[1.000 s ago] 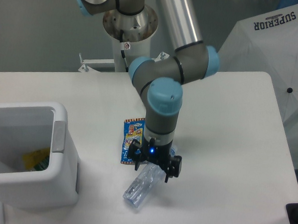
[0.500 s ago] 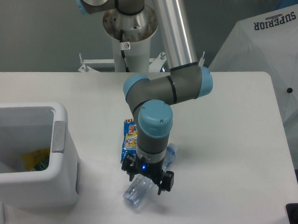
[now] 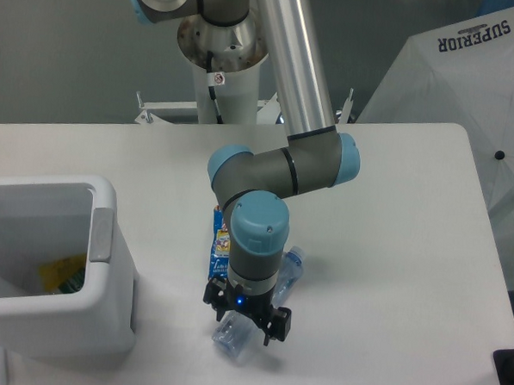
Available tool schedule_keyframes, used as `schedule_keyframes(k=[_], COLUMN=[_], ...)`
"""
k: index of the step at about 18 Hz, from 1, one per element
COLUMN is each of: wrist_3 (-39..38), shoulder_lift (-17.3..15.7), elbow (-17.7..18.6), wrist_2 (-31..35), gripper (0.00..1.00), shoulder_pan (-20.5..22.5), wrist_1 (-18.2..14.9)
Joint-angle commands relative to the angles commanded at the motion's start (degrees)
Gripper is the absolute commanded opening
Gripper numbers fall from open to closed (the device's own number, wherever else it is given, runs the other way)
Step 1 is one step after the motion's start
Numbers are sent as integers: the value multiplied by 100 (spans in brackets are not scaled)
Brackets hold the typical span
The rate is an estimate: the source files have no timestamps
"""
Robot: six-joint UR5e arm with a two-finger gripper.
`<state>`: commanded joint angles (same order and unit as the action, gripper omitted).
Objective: Place the trash in the trash can
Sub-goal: 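Align the gripper over the bottle's cap end and close on it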
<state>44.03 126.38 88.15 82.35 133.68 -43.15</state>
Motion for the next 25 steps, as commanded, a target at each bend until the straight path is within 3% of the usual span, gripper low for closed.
schedule_keyframes(k=[25], wrist_3=[229], shoulder_lift=[229], elbow=[-9], wrist_2=[246], gripper=[100], shoulder_pan=[-123], wrist_1=[88])
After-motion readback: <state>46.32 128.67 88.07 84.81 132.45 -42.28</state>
